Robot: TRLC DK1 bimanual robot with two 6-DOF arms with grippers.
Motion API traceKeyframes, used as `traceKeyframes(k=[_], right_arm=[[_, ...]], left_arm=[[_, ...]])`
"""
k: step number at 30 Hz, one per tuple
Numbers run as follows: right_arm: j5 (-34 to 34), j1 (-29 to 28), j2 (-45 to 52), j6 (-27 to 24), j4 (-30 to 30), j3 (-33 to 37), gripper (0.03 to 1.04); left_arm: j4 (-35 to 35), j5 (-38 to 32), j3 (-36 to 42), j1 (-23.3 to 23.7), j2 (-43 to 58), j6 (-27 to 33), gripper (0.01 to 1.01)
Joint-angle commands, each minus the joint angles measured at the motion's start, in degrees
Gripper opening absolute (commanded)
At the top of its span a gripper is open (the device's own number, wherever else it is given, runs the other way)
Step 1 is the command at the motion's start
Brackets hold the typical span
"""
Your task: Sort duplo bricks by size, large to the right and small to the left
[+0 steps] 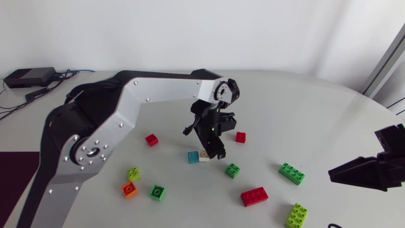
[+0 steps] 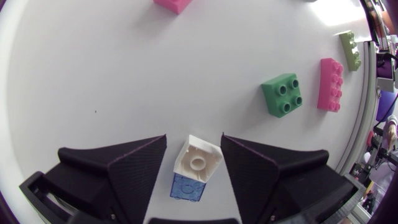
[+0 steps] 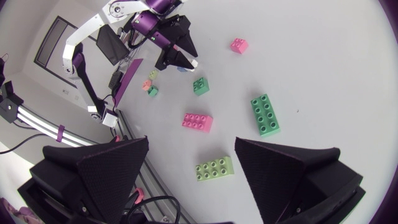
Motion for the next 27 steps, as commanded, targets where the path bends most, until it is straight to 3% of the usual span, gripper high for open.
traceKeyframes(k=[1, 14, 27], right_arm=[[-0.09, -0.4, 0.1, -2.34, -1.07, -0.79, 1.0], [-0.18, -0.66, -0.08, -3.31, -2.03, -1.32, 1.0], [-0.26, -0.75, -1.05, -4.27, -2.91, -2.28, 1.0]], left_arm=[[0.2, -0.51, -3.12, 1.15, 0.69, -1.52, 0.339], [4.24, -0.51, -12.61, 3.09, -4.76, -1.43, 0.339], [15.93, -0.51, -39.5, 13.72, -21.63, 2.17, 0.343]])
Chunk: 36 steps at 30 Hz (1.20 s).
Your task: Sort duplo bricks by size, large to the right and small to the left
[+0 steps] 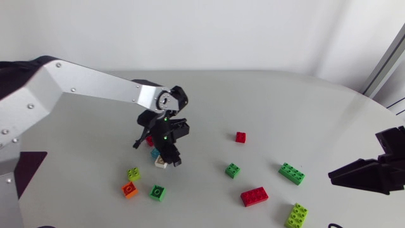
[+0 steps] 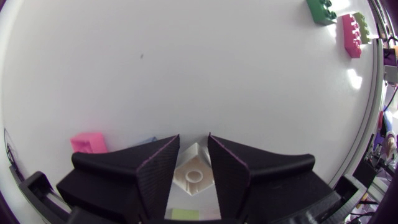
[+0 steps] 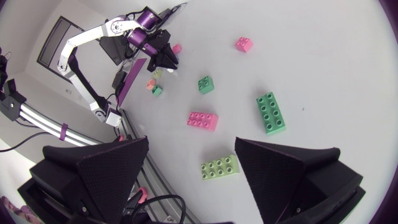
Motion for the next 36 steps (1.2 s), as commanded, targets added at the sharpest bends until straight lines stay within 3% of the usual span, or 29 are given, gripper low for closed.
traceKeyframes(k=[1, 5, 8, 14, 18, 27, 32, 36], right_arm=[[-0.35, -0.07, -0.98, -2.18, -1.16, -1.43, 1.0], [-0.44, 0.37, -1.86, -2.09, -1.34, -1.87, 1.0], [-0.53, 0.46, -2.3, -2.09, -1.87, -2.05, 1.0], [-0.44, 0.37, -3.0, -2.09, -1.96, -2.4, 1.0], [-0.53, 0.37, -3.0, -2.09, -1.87, -2.75, 1.0], [-0.44, -0.07, -1.51, -2.18, -1.25, -1.87, 1.0], [-0.44, -0.16, -0.37, -2.62, -0.99, -1.87, 1.0], [-0.44, -0.07, -0.37, -2.62, -1.08, -1.87, 1.0]], left_arm=[[0.63, -0.03, -4.82, 2.27, -3.43, 1.97, 0.343], [0.28, 0.06, -5.88, 2.45, -6.06, 2.68, 0.393], [-1.74, 0.06, -2.8, -1.68, -6.59, 1.62, 0.97], [-2.45, 0.41, 5.2, -14.25, -2.81, -2.16, 0.985], [-5.79, 0.41, 16.1, -18.82, 5.01, -3.91, 0.985], [-15.89, 0.41, 43.34, -21.98, 22.5, -6.64, 0.984], [-18.62, 0.85, 49.06, -22.95, 26.54, -7.34, 0.979], [-20.02, 2.6, 49.06, -23.48, 27.07, -7.25, 0.889]])
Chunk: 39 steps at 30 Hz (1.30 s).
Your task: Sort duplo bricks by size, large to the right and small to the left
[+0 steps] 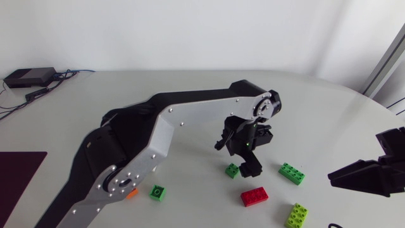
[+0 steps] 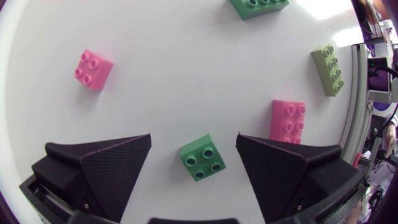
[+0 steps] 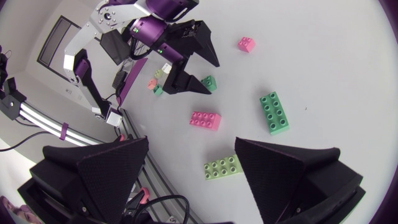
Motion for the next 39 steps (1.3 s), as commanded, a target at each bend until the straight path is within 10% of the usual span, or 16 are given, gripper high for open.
traceKeyframes(k=[1, 5, 26, 28, 31, 39], right_arm=[[-0.22, -0.18, 1.12, -2.57, -0.66, -0.91, 1.0], [-0.22, -0.36, 0.94, -2.57, -0.84, -0.82, 1.0], [-0.05, -1.06, -0.55, -3.36, -1.63, -1.88, 1.0], [-0.13, -0.71, -0.81, -3.27, -1.63, -2.05, 1.0], [-0.4, -0.09, -1.25, -2.84, -1.8, -1.96, 1.0], [-0.4, -0.18, -2.22, -3.1, -2.33, -2.4, 1.0]], left_arm=[[-1.67, 1.27, 1.3, -0.46, 1.96, -1.13, 0.815], [-1.75, 1.36, -0.2, -0.02, 2.04, -1.4, 0.574], [13.19, 1.36, -36.14, 10.61, -19.49, 1.06, 0.38], [13.72, 1.36, -38.08, 11.4, -21.51, 1.77, 0.477], [13.36, 1.45, -36.85, 11.23, -22.92, 2.12, 0.987], [10.29, 1.45, -25.16, 5.78, -17.82, -1.4, 0.985]])
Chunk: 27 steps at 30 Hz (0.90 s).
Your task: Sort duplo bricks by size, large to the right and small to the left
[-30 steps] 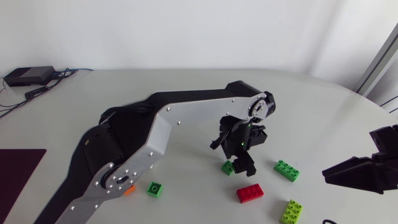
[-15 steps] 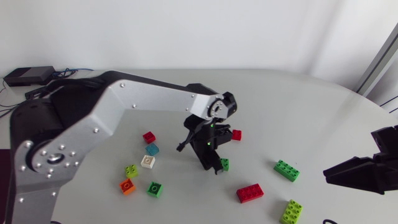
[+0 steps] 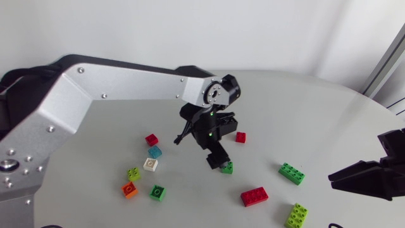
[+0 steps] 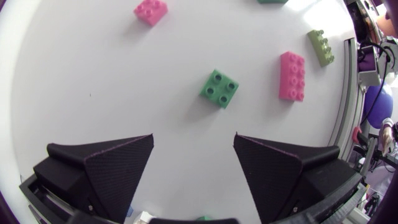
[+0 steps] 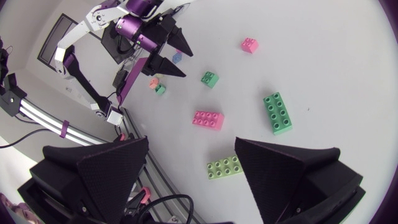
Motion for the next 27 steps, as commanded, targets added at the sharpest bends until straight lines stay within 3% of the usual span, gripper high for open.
traceKeyframes(k=[1, 7, 27], right_arm=[[-0.29, -0.05, -0.23, -1.85, -1.2, -1.35, 1.0], [0.06, -0.67, 0.12, -2.2, -0.93, -1.53, 1.0], [-0.02, -0.75, 1.35, -3.0, -0.67, -1.35, 1.0]], left_arm=[[-0.9, 0.33, 4.38, -2.14, 4.09, -2.6, 0.985], [-1.96, 0.25, 9.12, -6.45, 9.8, -3.04, 0.985], [-4.51, 0.16, 18.35, -5.66, 16.57, -2.87, 0.974]])
